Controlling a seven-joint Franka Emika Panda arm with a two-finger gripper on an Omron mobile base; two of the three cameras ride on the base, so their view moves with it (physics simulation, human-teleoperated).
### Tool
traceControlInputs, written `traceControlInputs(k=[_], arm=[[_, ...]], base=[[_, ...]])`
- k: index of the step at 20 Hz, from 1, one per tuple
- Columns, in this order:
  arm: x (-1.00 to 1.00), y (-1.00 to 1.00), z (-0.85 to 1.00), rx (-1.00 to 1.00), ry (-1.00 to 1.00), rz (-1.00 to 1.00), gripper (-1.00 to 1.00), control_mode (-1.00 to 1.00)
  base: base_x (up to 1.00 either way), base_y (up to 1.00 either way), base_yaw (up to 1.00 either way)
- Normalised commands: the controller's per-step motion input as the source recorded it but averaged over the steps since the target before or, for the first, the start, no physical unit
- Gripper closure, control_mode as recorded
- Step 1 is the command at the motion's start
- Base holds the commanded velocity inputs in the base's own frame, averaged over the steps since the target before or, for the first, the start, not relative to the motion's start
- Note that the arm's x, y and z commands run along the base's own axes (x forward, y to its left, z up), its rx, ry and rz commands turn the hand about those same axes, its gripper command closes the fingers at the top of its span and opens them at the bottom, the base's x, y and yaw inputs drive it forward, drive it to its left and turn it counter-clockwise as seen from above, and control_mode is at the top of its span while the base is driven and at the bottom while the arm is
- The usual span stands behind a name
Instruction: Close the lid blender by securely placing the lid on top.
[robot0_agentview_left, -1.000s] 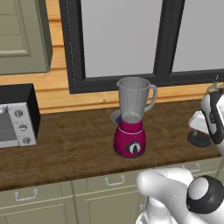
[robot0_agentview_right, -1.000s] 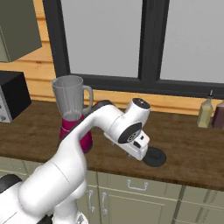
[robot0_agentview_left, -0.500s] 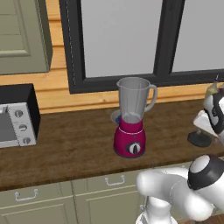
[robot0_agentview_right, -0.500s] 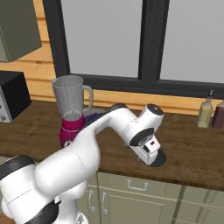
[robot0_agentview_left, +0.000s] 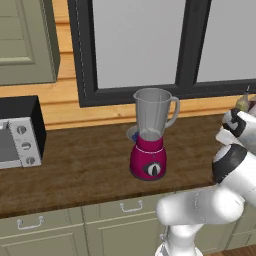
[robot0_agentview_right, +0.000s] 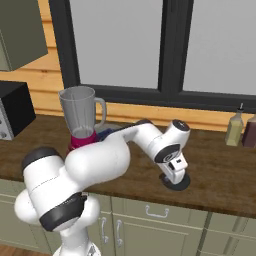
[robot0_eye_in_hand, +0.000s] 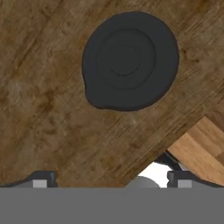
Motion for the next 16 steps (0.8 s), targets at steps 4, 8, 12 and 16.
traceControlInputs(k=[4, 8, 12, 16], arm=[[0.48, -0.44, -0.38, 0.0, 0.03, -0.1, -1.0, -1.0], [0.23, -0.5, -0.24, 0.0, 0.0, -0.07, -1.0, -1.0], [0.19, -0.41, -0.14, 0.0, 0.0, -0.06, -1.0, -1.0], [0.2, -0.05, -0.4, 0.0, 0.01, -0.01, -1.0, -1.0]], base=[[0.0, 0.0, 0.0], [0.0, 0.0, 0.0], [0.0, 0.0, 0.0], [0.0, 0.0, 0.0]])
